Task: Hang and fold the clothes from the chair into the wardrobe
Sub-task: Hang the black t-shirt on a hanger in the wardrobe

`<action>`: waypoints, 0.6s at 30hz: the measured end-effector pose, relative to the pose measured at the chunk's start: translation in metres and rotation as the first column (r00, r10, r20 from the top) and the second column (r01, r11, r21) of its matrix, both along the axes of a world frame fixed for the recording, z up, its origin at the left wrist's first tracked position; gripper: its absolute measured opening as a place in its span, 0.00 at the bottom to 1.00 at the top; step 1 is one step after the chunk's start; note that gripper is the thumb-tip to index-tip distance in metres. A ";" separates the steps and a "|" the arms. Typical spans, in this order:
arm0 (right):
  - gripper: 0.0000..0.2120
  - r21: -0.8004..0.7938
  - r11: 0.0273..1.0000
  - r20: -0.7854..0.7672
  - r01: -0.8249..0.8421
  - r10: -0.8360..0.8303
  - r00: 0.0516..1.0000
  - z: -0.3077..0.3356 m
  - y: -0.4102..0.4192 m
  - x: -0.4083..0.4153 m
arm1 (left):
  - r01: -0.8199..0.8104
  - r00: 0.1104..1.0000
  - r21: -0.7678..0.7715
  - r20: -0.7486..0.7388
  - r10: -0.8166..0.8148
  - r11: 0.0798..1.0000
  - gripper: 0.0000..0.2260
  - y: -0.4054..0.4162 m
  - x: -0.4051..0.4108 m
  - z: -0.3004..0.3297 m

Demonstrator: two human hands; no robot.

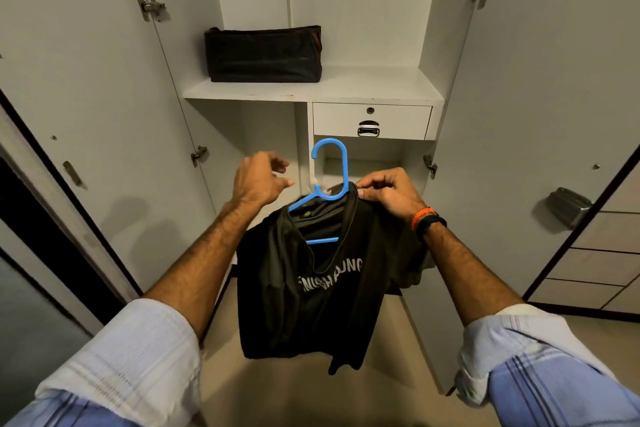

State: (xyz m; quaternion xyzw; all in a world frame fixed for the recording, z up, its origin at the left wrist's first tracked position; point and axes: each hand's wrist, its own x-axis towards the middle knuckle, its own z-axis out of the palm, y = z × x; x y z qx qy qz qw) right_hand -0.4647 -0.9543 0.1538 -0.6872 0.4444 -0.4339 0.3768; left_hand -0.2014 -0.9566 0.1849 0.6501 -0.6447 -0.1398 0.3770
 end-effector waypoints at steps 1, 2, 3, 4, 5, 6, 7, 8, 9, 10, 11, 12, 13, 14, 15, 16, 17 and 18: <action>0.09 0.005 1.000 0.000 0.004 -0.004 1.000 -0.001 0.000 0.002 | 0.037 0.999 0.010 0.028 -0.037 0.999 0.07 0.002 -0.003 0.000; 0.10 0.009 1.000 0.001 0.008 -0.008 1.000 -0.002 0.000 0.002 | 0.096 0.995 0.030 0.015 -0.097 0.995 0.03 0.005 -0.007 0.000; 0.10 0.014 1.000 0.003 0.011 -0.011 1.000 -0.002 0.000 0.003 | 0.158 0.987 0.060 -0.005 -0.158 0.986 0.04 0.008 -0.010 -0.002; 0.10 0.016 1.000 0.009 0.014 -0.014 1.000 -0.001 0.000 0.003 | 0.216 0.976 0.100 -0.018 -0.215 0.971 0.08 0.011 -0.012 -0.002; 0.10 0.016 1.000 0.011 0.020 -0.020 1.000 0.000 0.000 0.004 | 0.264 0.964 0.144 -0.022 -0.264 0.954 0.11 0.013 -0.014 -0.005; 0.10 0.014 1.000 0.010 0.025 -0.025 1.000 0.001 0.001 0.004 | 0.298 0.954 0.177 -0.025 -0.298 0.938 0.13 0.015 -0.016 -0.007; 0.09 0.010 1.000 0.006 0.030 -0.030 1.000 0.002 0.000 0.004 | 0.324 0.945 0.195 -0.033 -0.324 0.926 0.13 0.015 -0.017 -0.010; 0.08 0.007 0.999 -0.001 0.033 -0.033 0.999 0.003 0.000 0.004 | 0.333 0.942 0.201 -0.028 -0.334 0.921 0.11 0.016 -0.017 -0.012; 0.08 0.000 0.999 -0.011 0.038 -0.038 0.999 0.005 0.001 0.003 | 0.331 0.943 0.186 -0.024 -0.333 0.925 0.08 0.015 -0.017 -0.014; 0.06 -0.011 0.999 -0.021 0.047 -0.047 0.999 0.005 0.001 0.003 | 0.321 0.947 0.162 -0.023 -0.322 0.933 0.05 0.014 -0.017 -0.016; 0.05 -0.029 0.997 -0.035 0.064 -0.065 0.997 0.006 0.000 0.002 | 0.314 0.949 0.130 -0.034 -0.312 0.941 0.04 0.013 -0.018 -0.017; 0.04 -0.054 0.995 -0.055 0.089 -0.092 0.994 0.006 -0.001 0.002 | 0.298 0.955 0.101 -0.033 -0.296 0.949 0.03 0.011 -0.018 -0.018; 0.03 -0.085 0.989 -0.090 0.119 -0.127 0.988 0.007 -0.002 0.002 | 0.281 0.960 0.077 -0.021 -0.280 0.957 0.04 0.010 -0.019 -0.019; 0.03 -0.121 0.982 -0.139 0.148 -0.164 0.977 0.008 -0.004 0.002 | 0.261 0.965 0.066 -0.001 -0.261 0.963 0.04 0.012 -0.021 -0.018; 0.03 -0.157 0.973 -0.194 0.172 -0.201 0.960 0.010 -0.005 0.003 | 0.244 0.969 0.057 0.018 -0.245 0.968 0.04 0.012 -0.023 -0.018; 0.04 -0.190 0.964 -0.241 0.188 -0.231 0.943 0.012 -0.006 0.004 | 0.228 0.973 0.048 0.035 -0.229 0.973 0.04 0.014 -0.025 -0.019; 0.04 -0.224 0.953 -0.275 0.204 -0.263 0.925 0.014 -0.006 0.005 | 0.208 0.976 0.035 0.056 -0.210 0.978 0.04 0.014 -0.027 -0.019; 0.04 -0.256 0.940 -0.286 0.226 -0.297 0.911 0.015 -0.007 0.005 | 0.182 0.979 0.019 0.085 -0.183 0.983 0.04 0.015 -0.029 -0.018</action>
